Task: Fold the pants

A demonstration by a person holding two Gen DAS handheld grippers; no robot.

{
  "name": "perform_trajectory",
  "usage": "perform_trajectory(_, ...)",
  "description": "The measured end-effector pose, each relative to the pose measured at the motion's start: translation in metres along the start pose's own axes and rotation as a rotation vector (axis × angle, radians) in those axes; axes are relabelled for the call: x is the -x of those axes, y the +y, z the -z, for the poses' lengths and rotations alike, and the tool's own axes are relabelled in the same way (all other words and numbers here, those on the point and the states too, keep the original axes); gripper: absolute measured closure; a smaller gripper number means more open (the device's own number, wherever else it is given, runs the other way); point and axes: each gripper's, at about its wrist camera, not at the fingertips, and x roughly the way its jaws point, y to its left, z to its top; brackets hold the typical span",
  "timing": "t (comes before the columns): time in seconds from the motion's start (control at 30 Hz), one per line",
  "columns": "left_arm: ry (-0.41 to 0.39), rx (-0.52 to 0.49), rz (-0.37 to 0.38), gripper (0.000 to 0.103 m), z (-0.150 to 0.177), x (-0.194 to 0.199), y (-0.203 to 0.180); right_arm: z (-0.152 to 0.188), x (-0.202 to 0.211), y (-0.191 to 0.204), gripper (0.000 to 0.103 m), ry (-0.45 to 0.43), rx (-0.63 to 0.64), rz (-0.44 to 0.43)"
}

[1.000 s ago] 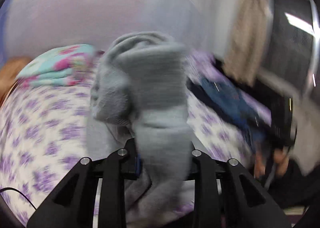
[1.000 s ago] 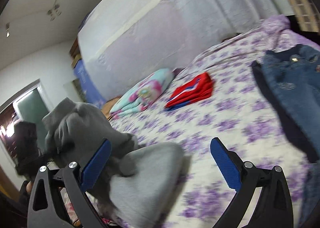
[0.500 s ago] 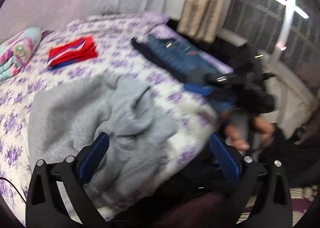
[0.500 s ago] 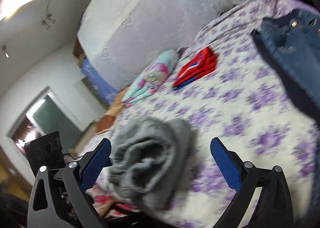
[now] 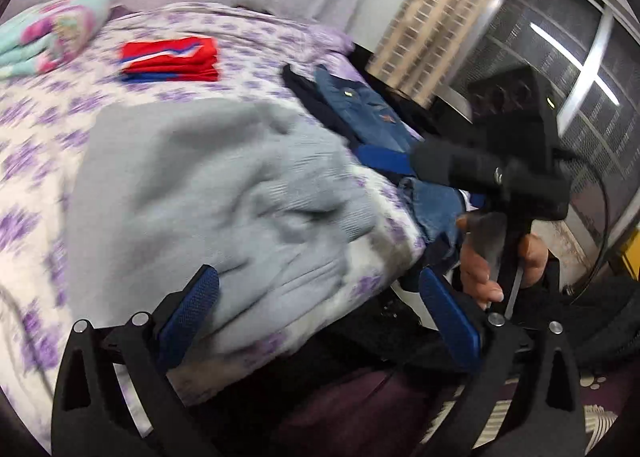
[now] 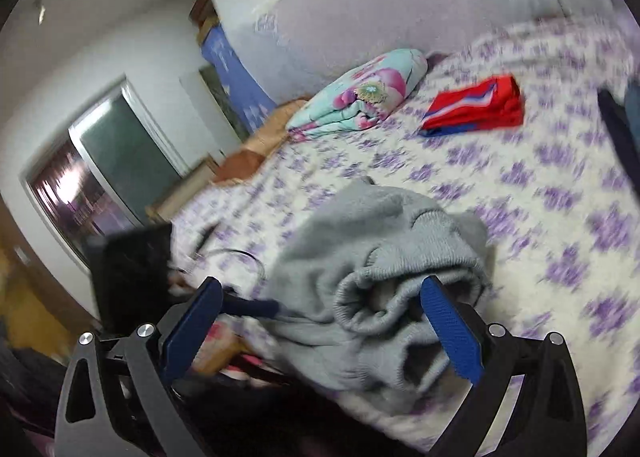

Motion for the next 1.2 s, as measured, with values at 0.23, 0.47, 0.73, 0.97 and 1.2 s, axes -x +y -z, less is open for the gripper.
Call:
perform_trajectory(0.23,-0.017,0.102,-0.030,0.005,0.008,0.004,0.035,0.005,-0.045,0.016,0.063,0.206,0.196,0.261)
perform_trajectory(0.47,-0.006,0.093,-0.019,0.005,0.004,-0.006,0.038,0.005,0.004,0.049,0.043,0.146,0.294,0.233)
perform_trajectory(0.73,-0.001,0.090,-0.009,0.005,0.006,-0.007,0.039,-0.005,-0.036,0.030,0.063,0.229,0.230,0.178)
perform_trajectory(0.97,0.001,0.114,-0.006,0.005,0.009,-0.008,0.047,-0.007,0.003,0.001,0.096,0.142,0.133,-0.119)
perform_trajectory(1.2,0.035,0.090,0.053,0.005,0.013,-0.010,0.050,0.052,-0.003,-0.064,0.096,0.252,-0.063,-0.084)
